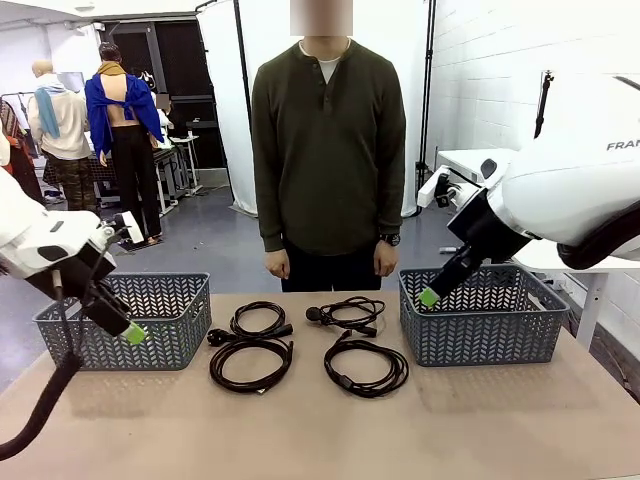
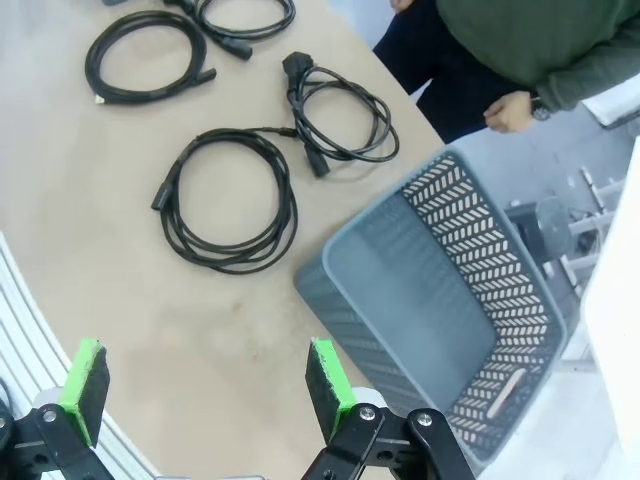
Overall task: Organize the cables according to human instructions.
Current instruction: Pick up a bundle of cables and place it in the basket indicated by the human.
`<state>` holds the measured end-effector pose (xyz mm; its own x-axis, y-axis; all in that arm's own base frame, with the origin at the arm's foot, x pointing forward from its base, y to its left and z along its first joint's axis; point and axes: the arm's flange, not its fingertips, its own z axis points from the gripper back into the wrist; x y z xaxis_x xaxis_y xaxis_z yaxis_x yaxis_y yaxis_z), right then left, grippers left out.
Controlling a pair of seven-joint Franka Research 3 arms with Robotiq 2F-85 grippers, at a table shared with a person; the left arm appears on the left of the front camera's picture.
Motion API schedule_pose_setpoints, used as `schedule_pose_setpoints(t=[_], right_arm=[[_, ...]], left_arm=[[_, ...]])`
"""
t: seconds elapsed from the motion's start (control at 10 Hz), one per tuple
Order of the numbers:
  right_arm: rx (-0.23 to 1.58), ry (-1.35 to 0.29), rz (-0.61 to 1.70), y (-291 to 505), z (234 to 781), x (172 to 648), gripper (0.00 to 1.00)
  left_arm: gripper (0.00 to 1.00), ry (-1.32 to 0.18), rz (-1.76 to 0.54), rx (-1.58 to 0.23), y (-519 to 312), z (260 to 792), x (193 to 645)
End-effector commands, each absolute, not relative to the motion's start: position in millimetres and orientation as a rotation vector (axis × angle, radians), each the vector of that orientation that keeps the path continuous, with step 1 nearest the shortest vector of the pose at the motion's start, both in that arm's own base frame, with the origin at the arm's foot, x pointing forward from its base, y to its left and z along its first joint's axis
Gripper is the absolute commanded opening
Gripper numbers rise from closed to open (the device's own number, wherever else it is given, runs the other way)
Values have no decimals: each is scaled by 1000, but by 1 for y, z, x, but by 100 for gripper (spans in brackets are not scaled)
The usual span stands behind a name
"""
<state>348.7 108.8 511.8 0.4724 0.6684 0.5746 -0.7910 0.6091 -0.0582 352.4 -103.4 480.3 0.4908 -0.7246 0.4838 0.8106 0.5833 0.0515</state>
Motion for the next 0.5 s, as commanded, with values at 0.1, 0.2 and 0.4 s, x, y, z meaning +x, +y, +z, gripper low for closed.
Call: schedule_pose_setpoints(t=[0.1, 0.2, 0.4], right_arm=[[279, -585, 1005, 90, 510, 352, 100], [306, -587, 1024, 86, 509, 354, 100], [318, -600, 1037, 85, 508, 356, 100]], left_arm=[[100, -486, -994, -278, -84, 492, 359], [100, -512, -1029, -308, -78, 493, 358], [100, -521, -1052, -315, -73, 493, 356]])
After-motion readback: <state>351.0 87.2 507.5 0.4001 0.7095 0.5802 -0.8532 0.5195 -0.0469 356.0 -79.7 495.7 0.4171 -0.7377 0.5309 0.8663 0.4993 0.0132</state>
